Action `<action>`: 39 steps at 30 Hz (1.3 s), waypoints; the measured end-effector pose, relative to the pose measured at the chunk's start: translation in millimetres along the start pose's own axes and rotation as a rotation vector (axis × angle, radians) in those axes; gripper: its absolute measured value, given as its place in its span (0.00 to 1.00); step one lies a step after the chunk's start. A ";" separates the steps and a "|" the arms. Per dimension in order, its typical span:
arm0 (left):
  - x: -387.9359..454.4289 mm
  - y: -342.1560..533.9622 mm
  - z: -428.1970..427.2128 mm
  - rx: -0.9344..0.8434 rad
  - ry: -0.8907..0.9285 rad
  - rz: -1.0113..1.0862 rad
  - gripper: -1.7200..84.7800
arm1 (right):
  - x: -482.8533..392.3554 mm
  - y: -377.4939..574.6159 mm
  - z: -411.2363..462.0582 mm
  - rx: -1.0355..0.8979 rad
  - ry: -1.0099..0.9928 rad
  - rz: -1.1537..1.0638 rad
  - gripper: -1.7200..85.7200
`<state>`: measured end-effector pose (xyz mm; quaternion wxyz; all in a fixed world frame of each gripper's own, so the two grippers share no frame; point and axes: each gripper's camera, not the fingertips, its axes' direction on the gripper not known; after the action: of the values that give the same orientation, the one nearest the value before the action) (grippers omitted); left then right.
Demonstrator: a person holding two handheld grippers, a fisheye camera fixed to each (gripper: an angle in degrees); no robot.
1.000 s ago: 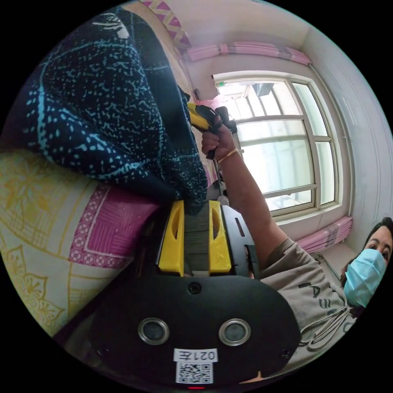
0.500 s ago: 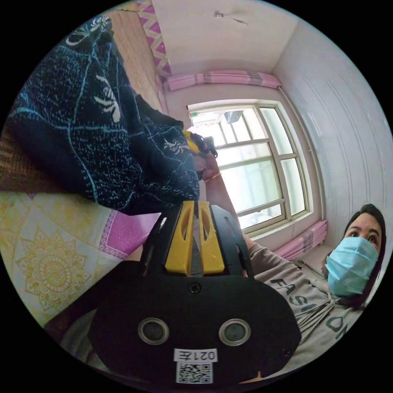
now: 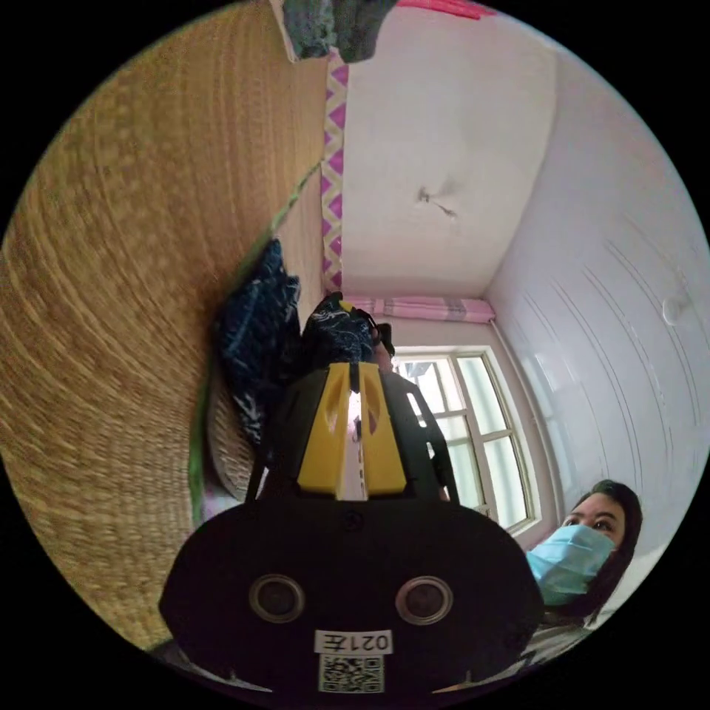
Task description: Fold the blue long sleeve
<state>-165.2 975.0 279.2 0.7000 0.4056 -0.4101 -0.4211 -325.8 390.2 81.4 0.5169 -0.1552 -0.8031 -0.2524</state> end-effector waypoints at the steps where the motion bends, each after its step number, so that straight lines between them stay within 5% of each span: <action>1: -15.7 -4.4 -9.2 0.034 -0.021 -0.038 0.01 | 4.7 -4.8 10.8 0.000 -0.006 0.007 0.06; 10: 4.5 14.5 -60.6 0.111 -0.097 0.061 0.01 | -9.2 49.3 -10.5 0.143 -0.113 -0.185 0.09; 15: 76.6 3.5 56.8 -0.213 -0.158 0.363 0.01 | -87.2 138.8 14.7 -0.006 0.141 -0.455 0.03; 17: 94.3 3.2 145.6 -0.408 -0.310 0.509 0.01 | -96.9 167.5 26.6 0.005 0.250 -0.477 0.02; 20: 83.4 0.4 216.9 -0.464 -0.644 0.613 0.01 | -97.7 210.0 39.7 0.032 0.355 -0.508 0.01; 25: 47.4 -17.7 216.7 -0.466 -0.631 0.521 0.01 | -58.4 249.1 83.2 0.027 0.591 -0.551 0.01; 31: 57.9 -2.9 189.1 -0.397 -0.665 0.511 0.01 | 9.5 281.8 -15.6 0.230 0.278 -0.372 0.02; 33: 66.6 5.5 169.3 -0.365 -0.648 0.521 0.01 | 60.0 315.1 -69.1 0.375 0.202 -0.199 0.10; 39: 85.9 45.9 92.7 -0.240 -0.523 0.545 0.01 | 199.5 360.2 -97.4 0.440 -0.088 0.129 0.18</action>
<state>-211.8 889.7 372.1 0.7004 0.0759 -0.6151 -0.3539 -152.0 629.8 383.8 0.5177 -0.1006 -0.8490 -0.0308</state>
